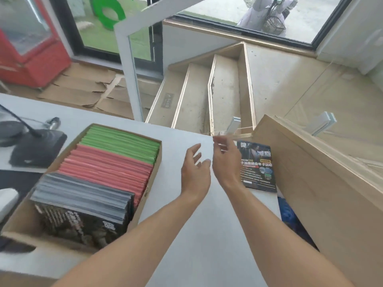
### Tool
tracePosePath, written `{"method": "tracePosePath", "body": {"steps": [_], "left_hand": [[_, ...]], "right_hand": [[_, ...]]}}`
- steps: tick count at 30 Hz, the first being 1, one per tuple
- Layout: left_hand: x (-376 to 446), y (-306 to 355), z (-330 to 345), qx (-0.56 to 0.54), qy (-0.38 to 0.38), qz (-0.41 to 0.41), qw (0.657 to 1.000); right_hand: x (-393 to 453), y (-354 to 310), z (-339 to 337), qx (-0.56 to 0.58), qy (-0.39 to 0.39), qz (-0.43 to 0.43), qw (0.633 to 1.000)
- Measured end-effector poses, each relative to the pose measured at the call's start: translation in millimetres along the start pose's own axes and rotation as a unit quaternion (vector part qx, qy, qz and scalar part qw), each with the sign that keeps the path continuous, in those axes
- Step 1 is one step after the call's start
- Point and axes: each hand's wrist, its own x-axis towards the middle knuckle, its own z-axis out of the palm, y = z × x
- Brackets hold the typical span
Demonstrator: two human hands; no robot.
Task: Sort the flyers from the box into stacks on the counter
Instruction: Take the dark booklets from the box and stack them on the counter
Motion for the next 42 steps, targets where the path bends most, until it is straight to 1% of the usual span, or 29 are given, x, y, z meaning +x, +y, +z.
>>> {"method": "tracePosePath", "body": {"steps": [2, 3, 5, 7, 8, 10, 11, 12, 13, 16, 19, 21, 25, 30, 32, 38, 42], "left_hand": [[-7.8, 13.7, -39.4, -0.011, 0.044, 0.063, 0.997], [-12.3, 21.1, -61.6, -0.007, 0.062, 0.093, 0.994], [-18.6, 31.3, -110.5, 0.026, 0.092, 0.14, 0.986], [-20.0, 33.0, -164.3, 0.107, 0.114, 0.166, 0.974], [-19.4, 30.9, -191.0, 0.162, 0.12, 0.169, 0.965], [-17.2, 21.3, -239.2, 0.282, 0.115, 0.163, 0.938], [-17.6, 15.9, -258.0, 0.333, 0.106, 0.157, 0.924], [-18.4, 9.4, -273.1, 0.372, 0.096, 0.155, 0.91], [-19.7, 2.9, -284.9, 0.399, 0.086, 0.159, 0.899], [-22.6, -17.3, -303.9, 0.439, 0.058, 0.191, 0.876], [-20.6, -29.3, -307.9, 0.441, 0.044, 0.218, 0.87], [-19.1, -31.2, -307.4, 0.441, 0.043, 0.223, 0.868], [-19.0, -33.4, -307.4, 0.44, 0.043, 0.217, 0.87], [-19.3, -36.6, -308.9, 0.443, 0.042, 0.213, 0.87], [-18.9, -36.8, -309.0, 0.444, 0.041, 0.216, 0.869], [-18.7, -37.8, -309.9, 0.448, 0.04, 0.234, 0.862], [-19.3, -38.4, -311.0, 0.452, 0.039, 0.243, 0.857]], "right_hand": [[-25.5, -16.1, 26.1, 0.047, -0.007, -0.018, 0.999], [-39.8, -25.7, 38.9, 0.064, -0.025, -0.03, 0.997], [-69.5, -45.6, 62.7, 0.08, -0.088, -0.071, 0.99], [-97.5, -61.7, 83.9, 0.051, -0.162, -0.146, 0.975], [-110.4, -67.0, 92.9, 0.022, -0.202, -0.193, 0.96], [-132.9, -75.2, 107.1, -0.05, -0.298, -0.272, 0.914], [-142.2, -77.8, 112.4, -0.094, -0.339, -0.298, 0.887], [-150.5, -79.4, 116.2, -0.141, -0.361, -0.318, 0.865], [-157.1, -79.5, 119.4, -0.184, -0.359, -0.337, 0.851], [-172.7, -78.6, 121.7, -0.266, -0.302, -0.393, 0.827], [-183.2, -71.6, 120.1, -0.309, -0.276, -0.439, 0.798], [-187.9, -66.3, 117.4, -0.317, -0.268, -0.454, 0.789], [-190.4, -61.8, 117.6, -0.313, -0.262, -0.446, 0.797], [-196.7, -59.7, 118.9, -0.345, -0.266, -0.441, 0.785], [-201.5, -59.5, 118.7, -0.355, -0.261, -0.435, 0.785], [-214.6, -62.7, 116.3, -0.343, -0.23, -0.409, 0.814], [-222.4, -63.3, 115.3, -0.377, -0.218, -0.409, 0.802]]}}
